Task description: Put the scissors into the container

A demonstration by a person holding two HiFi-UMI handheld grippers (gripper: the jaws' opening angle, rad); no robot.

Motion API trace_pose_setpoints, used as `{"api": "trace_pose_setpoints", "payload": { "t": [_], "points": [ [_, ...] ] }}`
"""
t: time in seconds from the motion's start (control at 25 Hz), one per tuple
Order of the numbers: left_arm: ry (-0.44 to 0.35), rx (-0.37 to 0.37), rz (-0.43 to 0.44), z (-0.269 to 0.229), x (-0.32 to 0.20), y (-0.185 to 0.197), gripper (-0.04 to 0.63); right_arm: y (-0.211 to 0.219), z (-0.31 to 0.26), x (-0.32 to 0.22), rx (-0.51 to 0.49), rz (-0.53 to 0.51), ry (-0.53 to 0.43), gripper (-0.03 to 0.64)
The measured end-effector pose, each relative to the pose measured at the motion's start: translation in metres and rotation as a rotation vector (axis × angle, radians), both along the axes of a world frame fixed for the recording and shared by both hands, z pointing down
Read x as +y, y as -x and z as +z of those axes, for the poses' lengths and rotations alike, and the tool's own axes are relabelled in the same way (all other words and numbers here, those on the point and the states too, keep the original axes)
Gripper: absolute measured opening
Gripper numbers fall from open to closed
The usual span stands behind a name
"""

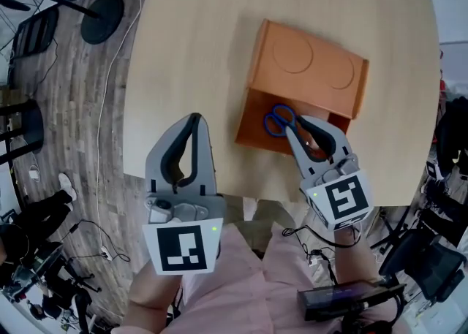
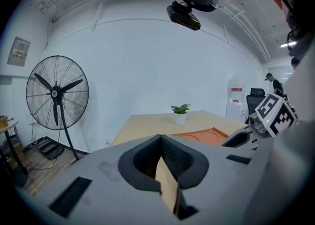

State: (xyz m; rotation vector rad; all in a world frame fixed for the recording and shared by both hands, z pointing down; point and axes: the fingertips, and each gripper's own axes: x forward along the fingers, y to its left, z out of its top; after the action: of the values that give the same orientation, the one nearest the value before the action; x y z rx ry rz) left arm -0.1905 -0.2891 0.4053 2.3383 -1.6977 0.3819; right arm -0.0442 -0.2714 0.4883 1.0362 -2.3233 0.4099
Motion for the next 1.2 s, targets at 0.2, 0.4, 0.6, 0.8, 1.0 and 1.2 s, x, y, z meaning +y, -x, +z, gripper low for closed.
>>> {"api": "trace_pose_setpoints", "payload": {
  "t": [0.2, 0.4, 0.6, 0.8, 1.0, 1.2],
  "points": [
    [-0.077, 0.004, 0.032, -0.035, 0.019, -0.025, 0.005, -0.019, -0.054, 0.01, -0.078, 0.075, -0.126, 0.063],
    [-0.158, 0.021, 0.069, -0.077, 0.046, -0.069, 0.005, -0.06, -0.12, 0.031, -0.163, 0.205, -0.295, 0.01],
    [-0.241, 0.045, 0.112, -0.125, 0.08, -0.115, 0.005, -0.098, -0.179, 0.069, -0.185, 0.28, -0.434, 0.002],
    [-0.339, 0.013, 0.145, -0.169, 0.106, -0.15, 0.005, -0.131, -0.217, 0.103, -0.168, 0.332, -0.534, 0.001],
    [-0.385, 0.002, 0.163, -0.19, 0.132, -0.177, 0.005, -0.158, -0.242, 0.127, -0.189, 0.352, -0.595, 0.001],
    [-0.42, -0.008, 0.171, -0.205, 0.151, -0.194, 0.005, -0.169, -0.257, 0.146, -0.201, 0.343, -0.632, 0.0]
  ]
}}
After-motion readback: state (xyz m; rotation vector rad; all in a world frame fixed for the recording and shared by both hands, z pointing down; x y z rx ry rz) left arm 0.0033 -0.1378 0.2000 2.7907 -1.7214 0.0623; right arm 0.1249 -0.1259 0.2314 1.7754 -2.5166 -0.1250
